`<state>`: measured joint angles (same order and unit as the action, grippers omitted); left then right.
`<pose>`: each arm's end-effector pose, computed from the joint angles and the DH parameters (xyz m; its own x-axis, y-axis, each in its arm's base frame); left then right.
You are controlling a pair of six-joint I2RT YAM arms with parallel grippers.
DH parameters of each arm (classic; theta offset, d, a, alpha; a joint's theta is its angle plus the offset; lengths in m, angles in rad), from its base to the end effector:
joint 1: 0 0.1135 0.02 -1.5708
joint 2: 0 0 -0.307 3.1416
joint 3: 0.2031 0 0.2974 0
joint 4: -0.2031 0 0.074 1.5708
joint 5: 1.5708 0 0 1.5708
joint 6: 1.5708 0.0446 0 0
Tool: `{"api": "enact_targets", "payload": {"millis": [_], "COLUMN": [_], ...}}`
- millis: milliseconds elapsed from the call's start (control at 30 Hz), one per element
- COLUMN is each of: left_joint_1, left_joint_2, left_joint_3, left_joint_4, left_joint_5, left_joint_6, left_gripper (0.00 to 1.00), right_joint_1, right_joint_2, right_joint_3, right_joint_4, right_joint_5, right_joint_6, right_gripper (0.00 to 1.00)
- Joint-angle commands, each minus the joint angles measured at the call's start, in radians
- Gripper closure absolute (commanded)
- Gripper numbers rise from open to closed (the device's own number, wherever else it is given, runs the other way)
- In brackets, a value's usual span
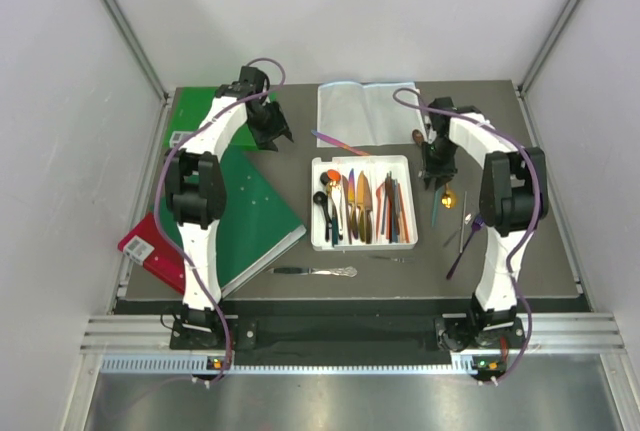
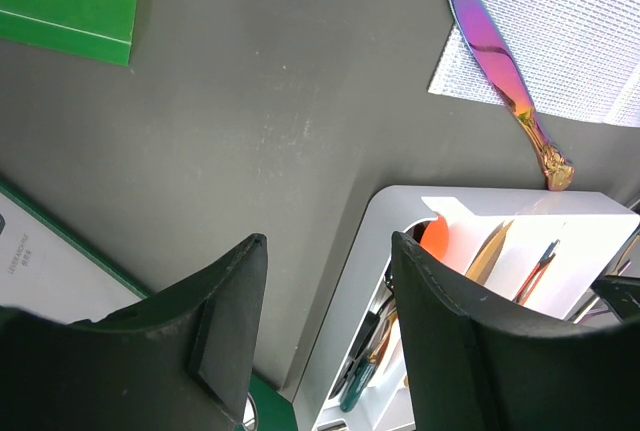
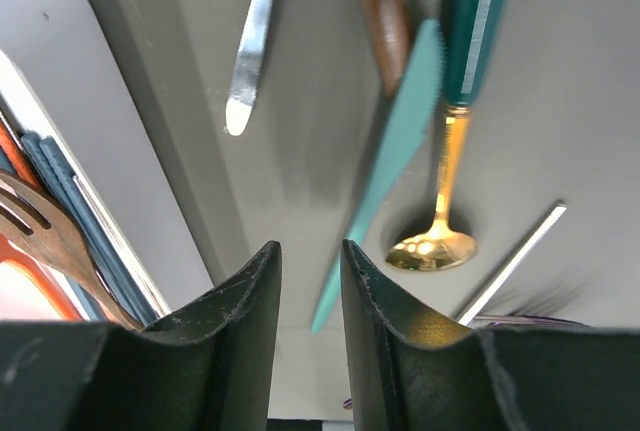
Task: Sort the eating utensils into containers
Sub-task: Pick up the knife at the center of the board.
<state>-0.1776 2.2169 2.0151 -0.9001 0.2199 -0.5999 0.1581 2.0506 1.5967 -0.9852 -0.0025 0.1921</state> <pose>0.5449 -0.1077 0.2542 -0.8768 -0.4024 -0.2631 -0.2733 0.8674 -0.4157 0.4596 0.0734 0.1945 -0.9911 0.0353 -0.1284 0.0321 0.9991 0.0275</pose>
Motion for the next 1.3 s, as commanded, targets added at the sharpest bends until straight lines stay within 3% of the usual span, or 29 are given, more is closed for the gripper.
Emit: {"api": "enact_targets", "payload": {"millis": [0, 467, 1067, 1167, 1267], "left_joint_1": [0.001, 0.000, 0.000, 0.000, 0.000], "left_joint_2": [-0.005, -0.005, -0.006, -0.006, -0.008], "left_joint_3": [0.037, 0.040, 0.043, 0.042, 0.042], "left_joint_4": [-0.020, -0.026, -0.034, -0.036, -0.034], "left_joint_5": [0.009, -0.001, -0.013, -0.017, -0.016], "left_joint_6": [0.003, 0.002, 0.009, 0.011, 0.009], "left_gripper": [0.43, 0.43, 0.43, 0.43, 0.43], "right_joint_1": [-0.031, -0.088, -0.065, -0.045, -0.039], "right_joint_2": [-0.082, 0.000, 0.075, 0.085, 0.086], "right_joint_3": [-0.006, 0.020, 0.037, 0.026, 0.009], "right_joint_4": [0.025, 0.051, 0.054, 0.062, 0.080], "right_joint_5": [0.041, 0.027, -0.010, -0.010, -0.022], "right_joint_6": [-0.005, -0.034, -0.039, -0.037, -0.020], "right_gripper": [0.69, 0.69, 0.71, 0.75, 1.00]}}
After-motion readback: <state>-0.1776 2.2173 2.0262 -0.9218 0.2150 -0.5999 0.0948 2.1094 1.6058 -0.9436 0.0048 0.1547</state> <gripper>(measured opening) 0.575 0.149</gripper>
